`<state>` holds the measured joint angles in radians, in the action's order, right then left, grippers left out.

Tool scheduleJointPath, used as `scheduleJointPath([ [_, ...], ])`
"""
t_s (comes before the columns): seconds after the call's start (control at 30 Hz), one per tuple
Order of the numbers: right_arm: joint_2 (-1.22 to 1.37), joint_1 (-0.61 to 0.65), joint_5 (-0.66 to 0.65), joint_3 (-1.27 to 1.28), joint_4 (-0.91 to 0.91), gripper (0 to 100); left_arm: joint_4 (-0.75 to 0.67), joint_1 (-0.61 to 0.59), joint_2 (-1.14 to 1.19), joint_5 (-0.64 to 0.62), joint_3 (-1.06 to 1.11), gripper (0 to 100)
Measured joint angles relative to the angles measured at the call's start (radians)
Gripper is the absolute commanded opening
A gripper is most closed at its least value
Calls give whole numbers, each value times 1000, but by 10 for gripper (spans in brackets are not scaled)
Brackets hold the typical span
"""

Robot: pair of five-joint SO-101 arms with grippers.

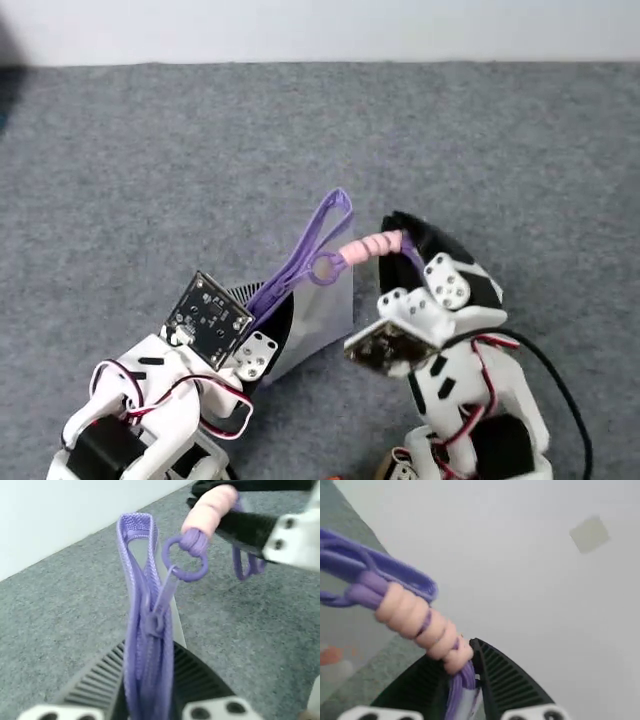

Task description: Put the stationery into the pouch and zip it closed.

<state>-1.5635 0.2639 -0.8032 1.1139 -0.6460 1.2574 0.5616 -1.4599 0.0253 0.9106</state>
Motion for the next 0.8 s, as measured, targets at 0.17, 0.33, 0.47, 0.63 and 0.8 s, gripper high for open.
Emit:
scheduleJointPath([
  [0.17, 17, -80, 12, 92, 104, 8, -3, -2, -2, -5, 0, 10],
  [0.33, 15, -92, 11, 97, 117, 8, -3, -2, -2, -5, 0, 10],
  [0.47, 11, -92, 26, 97, 106, 14, -3, -2, -2, -6, 0, 10],
  [0.63, 6, -92, 40, 80, -114, 152, -3, -2, -2, -6, 0, 10],
  [0.8, 6, -92, 127, -18, -408, 258, -3, -2, -2, -6, 0, 10],
])
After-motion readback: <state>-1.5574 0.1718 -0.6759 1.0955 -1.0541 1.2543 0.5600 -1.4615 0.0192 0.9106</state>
